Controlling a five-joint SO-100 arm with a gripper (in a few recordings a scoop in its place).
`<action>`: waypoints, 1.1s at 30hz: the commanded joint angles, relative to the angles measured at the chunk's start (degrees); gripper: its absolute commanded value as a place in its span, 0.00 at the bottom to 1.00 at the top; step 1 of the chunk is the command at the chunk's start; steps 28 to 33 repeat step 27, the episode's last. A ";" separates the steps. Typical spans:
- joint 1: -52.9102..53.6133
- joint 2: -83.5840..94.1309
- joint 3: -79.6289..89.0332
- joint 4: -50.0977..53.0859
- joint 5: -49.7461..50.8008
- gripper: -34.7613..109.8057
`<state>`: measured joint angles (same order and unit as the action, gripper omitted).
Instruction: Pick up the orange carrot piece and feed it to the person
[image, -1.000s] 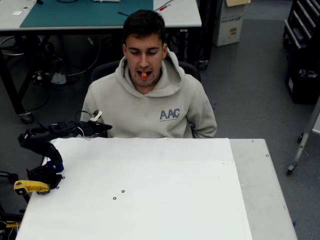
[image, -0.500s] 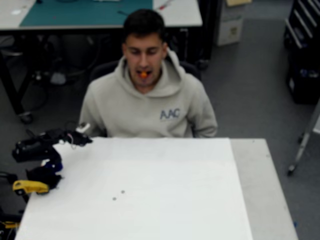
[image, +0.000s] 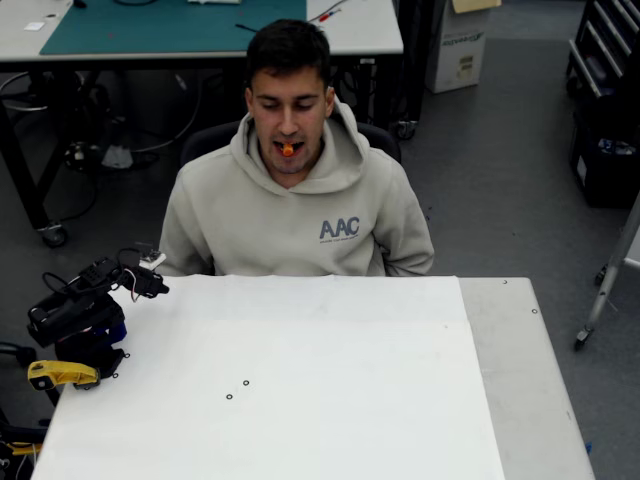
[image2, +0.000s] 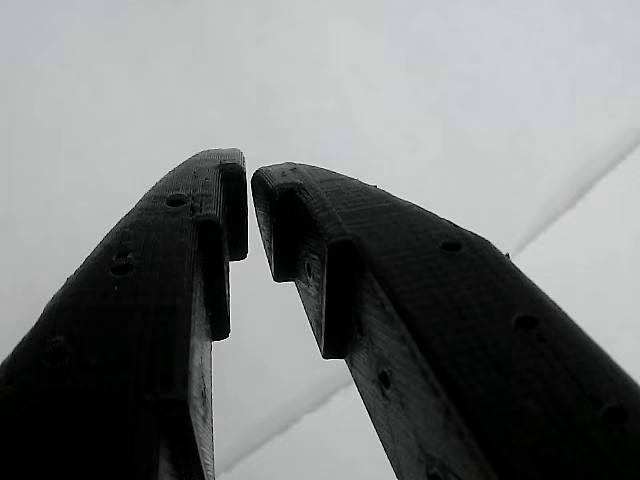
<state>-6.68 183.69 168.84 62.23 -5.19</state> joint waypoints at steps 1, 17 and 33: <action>0.00 5.62 -0.88 1.67 -0.62 0.23; 0.35 7.56 -0.70 1.76 0.09 0.22; 0.35 7.56 -0.70 1.76 0.18 0.22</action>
